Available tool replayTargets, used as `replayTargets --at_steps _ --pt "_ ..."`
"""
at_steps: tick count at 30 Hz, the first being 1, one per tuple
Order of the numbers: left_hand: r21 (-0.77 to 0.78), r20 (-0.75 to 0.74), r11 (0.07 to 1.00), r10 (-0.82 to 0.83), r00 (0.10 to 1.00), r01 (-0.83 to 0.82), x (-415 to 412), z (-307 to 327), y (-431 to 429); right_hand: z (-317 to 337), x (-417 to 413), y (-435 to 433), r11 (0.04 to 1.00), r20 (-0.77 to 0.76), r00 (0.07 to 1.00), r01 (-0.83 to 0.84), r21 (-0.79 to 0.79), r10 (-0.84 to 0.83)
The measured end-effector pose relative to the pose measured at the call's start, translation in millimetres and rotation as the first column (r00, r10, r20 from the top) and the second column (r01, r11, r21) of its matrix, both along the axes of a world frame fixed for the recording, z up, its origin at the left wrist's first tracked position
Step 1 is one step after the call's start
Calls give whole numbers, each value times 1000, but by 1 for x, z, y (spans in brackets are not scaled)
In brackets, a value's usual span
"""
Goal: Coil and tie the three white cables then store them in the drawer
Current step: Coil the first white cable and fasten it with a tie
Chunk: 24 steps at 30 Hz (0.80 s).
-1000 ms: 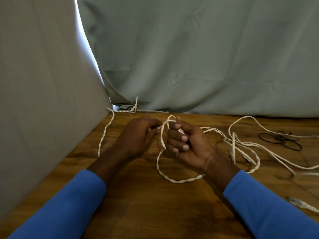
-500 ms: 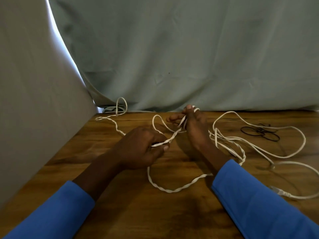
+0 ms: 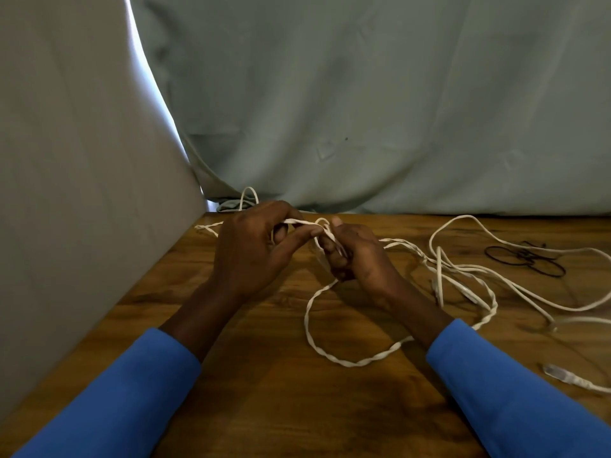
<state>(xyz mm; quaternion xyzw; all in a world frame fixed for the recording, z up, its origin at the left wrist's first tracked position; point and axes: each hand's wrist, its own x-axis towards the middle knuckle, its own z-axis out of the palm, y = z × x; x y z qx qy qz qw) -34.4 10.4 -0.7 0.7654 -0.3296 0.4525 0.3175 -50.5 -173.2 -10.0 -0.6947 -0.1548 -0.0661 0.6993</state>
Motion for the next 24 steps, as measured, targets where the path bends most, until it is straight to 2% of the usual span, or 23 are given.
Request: replayTargets --at_steps 6,9,11,16,19,22,24 --pt "-153 -185 986 -99 978 71 13 -7 5 -1 6 0 935 -76 943 -307 176 324" --pt "-112 -230 994 -26 973 0 27 -16 15 -2 4 -1 848 -134 873 -402 346 469" --pt "-65 -275 998 -12 961 -7 29 -22 16 -2 1 3 779 -108 843 -428 459 527" --pt "96 -347 990 -65 936 104 18 -24 -1 5 7 8 673 -2 885 -352 651 465" --pt "228 -391 962 -48 919 147 15 -22 -9 6 15 2 648 13 922 -282 708 387" --pt "398 -461 896 11 887 196 17 -30 -12 11 20 -11 623 11 952 -209 754 305" --pt "534 -466 823 95 879 194 18 -33 -15 12 23 -17 651 10 978 -148 745 210"
